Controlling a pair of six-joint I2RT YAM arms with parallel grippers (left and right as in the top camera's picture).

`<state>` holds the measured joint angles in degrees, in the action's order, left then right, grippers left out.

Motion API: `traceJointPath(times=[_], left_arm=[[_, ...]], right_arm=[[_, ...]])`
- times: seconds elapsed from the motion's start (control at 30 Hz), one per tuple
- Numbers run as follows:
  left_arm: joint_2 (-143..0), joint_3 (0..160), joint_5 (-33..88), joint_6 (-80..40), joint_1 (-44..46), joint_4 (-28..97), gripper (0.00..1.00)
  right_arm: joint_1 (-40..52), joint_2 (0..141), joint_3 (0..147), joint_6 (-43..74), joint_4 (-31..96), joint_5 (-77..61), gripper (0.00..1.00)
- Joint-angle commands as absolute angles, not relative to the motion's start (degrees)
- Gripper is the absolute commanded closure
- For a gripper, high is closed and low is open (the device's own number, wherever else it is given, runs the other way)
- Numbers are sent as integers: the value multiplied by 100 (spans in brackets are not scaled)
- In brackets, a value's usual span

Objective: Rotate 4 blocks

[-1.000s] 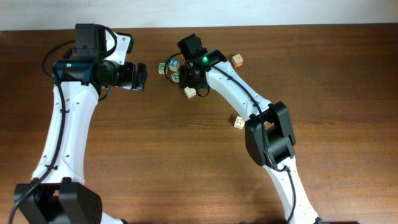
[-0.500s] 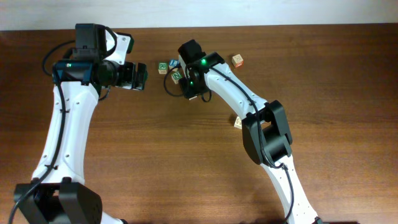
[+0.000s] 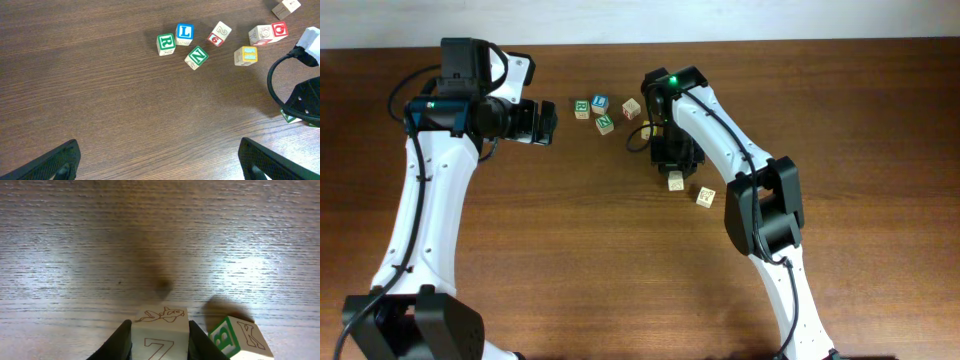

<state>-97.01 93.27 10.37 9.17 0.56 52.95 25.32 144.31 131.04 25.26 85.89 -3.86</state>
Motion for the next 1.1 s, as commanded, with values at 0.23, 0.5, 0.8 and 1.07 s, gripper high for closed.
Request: traceJointPath(times=[0.23,0.5,0.8,1.07], left_arm=[[-9719,9456,1118,860,36,5284,1],[-9719,9456,1118,860,36,5284,1],[-9719,9454,1118,860,36,5284,1],[-9719,9456,1118,860,36,5284,1]], right_arm=[[2541,14414,12761,2574,8958,-220,58],[2526,14405,14228,2126,9059,-294,47],[2510,14722,14407,3100,6357,-49,46],[2510,14864,13174,3225,5739,27,47]])
